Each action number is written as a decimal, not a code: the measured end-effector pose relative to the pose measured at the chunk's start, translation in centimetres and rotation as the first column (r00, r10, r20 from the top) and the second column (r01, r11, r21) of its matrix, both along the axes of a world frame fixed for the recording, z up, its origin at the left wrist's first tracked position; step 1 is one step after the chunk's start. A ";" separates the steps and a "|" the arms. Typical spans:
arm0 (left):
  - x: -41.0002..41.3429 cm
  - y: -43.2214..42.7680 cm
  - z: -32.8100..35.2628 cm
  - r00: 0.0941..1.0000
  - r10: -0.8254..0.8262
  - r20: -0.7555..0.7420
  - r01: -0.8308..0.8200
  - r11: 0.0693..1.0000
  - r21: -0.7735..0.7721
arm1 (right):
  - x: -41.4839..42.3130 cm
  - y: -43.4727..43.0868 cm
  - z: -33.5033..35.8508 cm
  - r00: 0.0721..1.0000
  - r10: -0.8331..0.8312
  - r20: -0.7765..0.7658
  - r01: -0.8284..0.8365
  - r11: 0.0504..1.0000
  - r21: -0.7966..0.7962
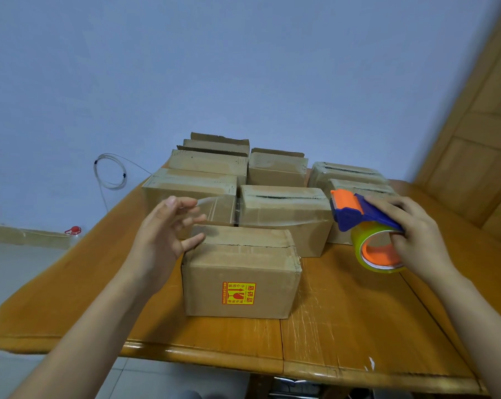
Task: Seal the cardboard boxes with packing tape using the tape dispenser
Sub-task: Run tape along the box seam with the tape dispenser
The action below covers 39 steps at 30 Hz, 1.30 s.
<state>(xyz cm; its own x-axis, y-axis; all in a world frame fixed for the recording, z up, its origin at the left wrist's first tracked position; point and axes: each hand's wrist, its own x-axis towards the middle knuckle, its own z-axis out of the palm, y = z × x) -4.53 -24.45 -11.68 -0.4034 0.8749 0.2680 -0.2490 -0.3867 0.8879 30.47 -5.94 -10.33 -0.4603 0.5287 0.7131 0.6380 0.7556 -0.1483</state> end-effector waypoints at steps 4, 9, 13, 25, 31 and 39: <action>0.2 0.1 -0.2 0.997 0.050 0.057 -0.051 0.999 0.009 | 0.2 -0.2 -0.8 1.000 0.002 0.012 -0.001 1.000 -0.030; 0.7 0.3 -0.8 0.959 0.159 0.235 -0.161 0.987 -0.010 | -0.1 -0.5 -2.1 0.999 0.021 0.040 -0.019 0.999 -0.047; 0.6 0.5 -0.9 0.909 0.174 0.378 -0.178 0.984 -0.024 | -0.8 -0.5 -2.9 0.994 0.057 0.091 -0.053 0.997 -0.048; 0.5 0.8 -1.6 0.779 0.193 0.597 -0.227 0.974 -0.020 | -1.9 -0.5 -4.4 0.989 0.080 0.125 -0.073 0.996 -0.059; 0.5 0.9 -1.8 0.768 0.180 0.615 -0.224 0.975 -0.006 | -2.4 -1.0 -5.8 0.987 0.079 0.138 -0.062 0.990 -0.128; -0.1 0.3 -2.1 0.869 0.352 0.347 -0.356 0.933 -0.055 | -2.6 -1.3 -6.8 0.993 0.080 0.092 -0.061 0.981 -0.186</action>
